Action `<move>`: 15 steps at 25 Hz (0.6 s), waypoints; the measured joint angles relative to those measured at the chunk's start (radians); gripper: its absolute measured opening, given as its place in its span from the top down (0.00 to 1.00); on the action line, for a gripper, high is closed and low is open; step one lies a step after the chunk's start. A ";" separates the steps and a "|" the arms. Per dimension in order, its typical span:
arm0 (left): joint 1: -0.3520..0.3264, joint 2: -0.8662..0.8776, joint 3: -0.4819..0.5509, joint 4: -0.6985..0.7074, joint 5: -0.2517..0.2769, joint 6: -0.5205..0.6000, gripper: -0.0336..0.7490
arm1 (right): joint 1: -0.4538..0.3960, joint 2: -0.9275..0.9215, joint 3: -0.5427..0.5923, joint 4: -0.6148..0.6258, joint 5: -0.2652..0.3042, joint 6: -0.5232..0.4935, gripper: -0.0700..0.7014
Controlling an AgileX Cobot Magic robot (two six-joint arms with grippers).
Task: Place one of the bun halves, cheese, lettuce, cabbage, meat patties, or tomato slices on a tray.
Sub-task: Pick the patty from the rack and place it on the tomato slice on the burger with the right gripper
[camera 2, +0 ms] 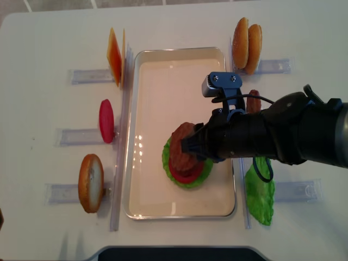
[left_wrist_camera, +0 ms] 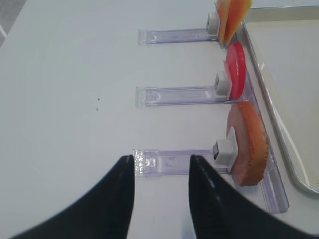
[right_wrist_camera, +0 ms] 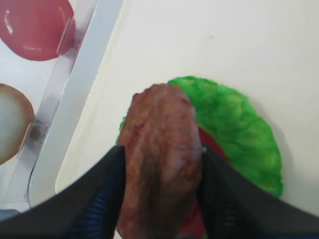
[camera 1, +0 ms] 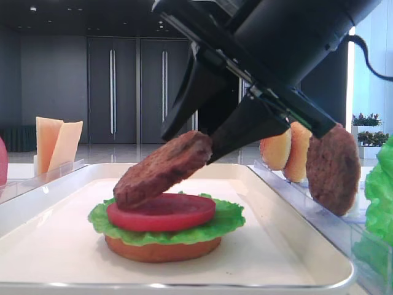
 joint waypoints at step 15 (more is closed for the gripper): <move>0.000 0.000 0.000 0.000 0.000 0.000 0.60 | 0.000 -0.135 0.000 -0.211 -0.064 0.126 0.44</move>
